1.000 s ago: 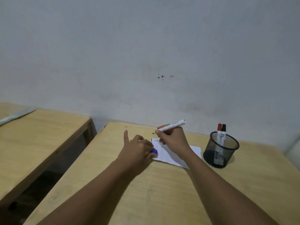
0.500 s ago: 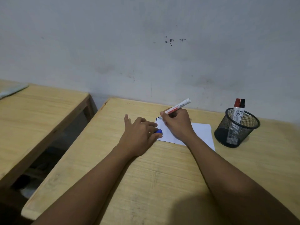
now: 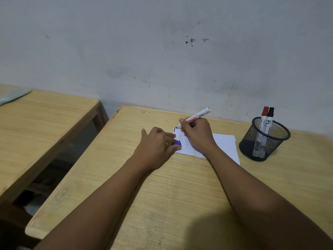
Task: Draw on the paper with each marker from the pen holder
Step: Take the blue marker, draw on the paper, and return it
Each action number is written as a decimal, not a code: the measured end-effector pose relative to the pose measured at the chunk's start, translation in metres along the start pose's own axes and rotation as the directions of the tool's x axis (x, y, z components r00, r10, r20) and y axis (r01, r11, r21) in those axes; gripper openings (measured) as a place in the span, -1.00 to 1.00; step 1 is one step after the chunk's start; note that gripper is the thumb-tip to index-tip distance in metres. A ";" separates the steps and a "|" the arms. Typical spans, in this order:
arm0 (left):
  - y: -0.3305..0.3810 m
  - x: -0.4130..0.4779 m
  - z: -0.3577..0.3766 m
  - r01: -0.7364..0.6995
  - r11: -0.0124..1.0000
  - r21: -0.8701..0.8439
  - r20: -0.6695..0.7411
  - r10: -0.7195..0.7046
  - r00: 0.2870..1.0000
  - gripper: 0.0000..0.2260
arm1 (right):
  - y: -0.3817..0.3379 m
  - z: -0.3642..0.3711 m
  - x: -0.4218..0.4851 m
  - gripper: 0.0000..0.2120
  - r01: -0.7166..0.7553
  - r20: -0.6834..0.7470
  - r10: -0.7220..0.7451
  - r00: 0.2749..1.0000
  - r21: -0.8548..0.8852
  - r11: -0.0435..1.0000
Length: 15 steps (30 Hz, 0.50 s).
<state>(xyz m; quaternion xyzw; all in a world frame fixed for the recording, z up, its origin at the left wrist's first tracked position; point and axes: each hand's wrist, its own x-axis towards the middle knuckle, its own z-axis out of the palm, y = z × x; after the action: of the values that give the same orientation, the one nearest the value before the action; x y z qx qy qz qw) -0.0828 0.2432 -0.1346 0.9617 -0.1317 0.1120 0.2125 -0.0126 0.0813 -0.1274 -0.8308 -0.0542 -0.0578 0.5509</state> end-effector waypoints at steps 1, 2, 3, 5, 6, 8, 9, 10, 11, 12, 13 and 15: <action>0.000 0.000 0.000 0.001 1.000 0.001 0.003 -0.001 1.000 -0.70 | 0.000 0.000 0.000 -0.68 0.000 0.002 0.000 1.000 0.000 1.000; 0.000 0.000 0.000 0.000 1.000 0.004 0.005 0.000 1.000 -0.69 | 0.000 0.000 0.000 -0.69 -0.001 0.004 0.001 1.000 0.000 1.000; -0.001 0.000 0.000 0.000 1.000 0.008 0.008 0.000 1.000 -0.68 | 0.000 0.001 0.000 -0.69 -0.002 0.005 0.002 1.000 -0.002 1.000; 0.000 0.000 0.000 0.000 1.000 0.008 0.012 0.000 1.000 -0.68 | 0.001 0.001 0.000 -0.69 -0.003 0.005 0.003 1.000 -0.007 1.000; 0.000 0.000 0.000 0.000 1.000 0.004 0.011 0.000 1.000 -0.68 | 0.001 0.001 0.000 -0.69 -0.001 0.006 0.001 1.000 -0.011 1.000; 0.000 0.000 0.000 -0.003 1.000 0.007 0.009 0.003 1.000 -0.70 | 0.001 0.001 -0.001 -0.69 0.004 0.008 -0.004 1.000 -0.020 1.000; 0.000 0.000 0.000 -0.005 1.000 0.010 0.009 0.005 1.000 -0.71 | 0.001 0.001 -0.001 -0.69 0.004 0.010 -0.004 1.000 -0.023 1.000; 0.000 0.000 0.000 -0.006 1.000 0.012 0.011 0.006 1.000 -0.71 | 0.002 0.000 0.000 -0.70 0.003 0.012 -0.003 1.000 -0.025 1.000; 0.000 -0.001 0.000 -0.005 1.000 0.010 0.014 0.005 1.000 -0.71 | 0.002 0.000 0.000 -0.70 -0.001 0.013 0.001 1.000 -0.027 1.000; 0.000 0.000 -0.001 -0.003 1.000 0.007 0.016 0.002 1.000 -0.71 | 0.003 0.000 0.000 -0.70 -0.003 0.015 0.003 1.000 -0.028 1.000; 0.000 0.000 -0.001 -0.001 1.000 0.006 0.018 0.001 1.000 -0.70 | 0.003 0.000 0.000 -0.70 -0.003 0.017 0.004 1.000 -0.030 1.000; 0.000 0.000 -0.001 -0.001 1.000 0.012 0.023 0.000 1.000 -0.69 | 0.003 -0.001 0.000 -0.71 -0.002 0.021 0.003 1.000 -0.035 0.999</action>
<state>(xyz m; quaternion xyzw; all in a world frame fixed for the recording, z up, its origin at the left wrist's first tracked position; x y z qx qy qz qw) -0.0827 0.2436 -0.1339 0.9642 -0.1336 0.1018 0.2049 -0.0124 0.0797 -0.1297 -0.8409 -0.0580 -0.0494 0.5358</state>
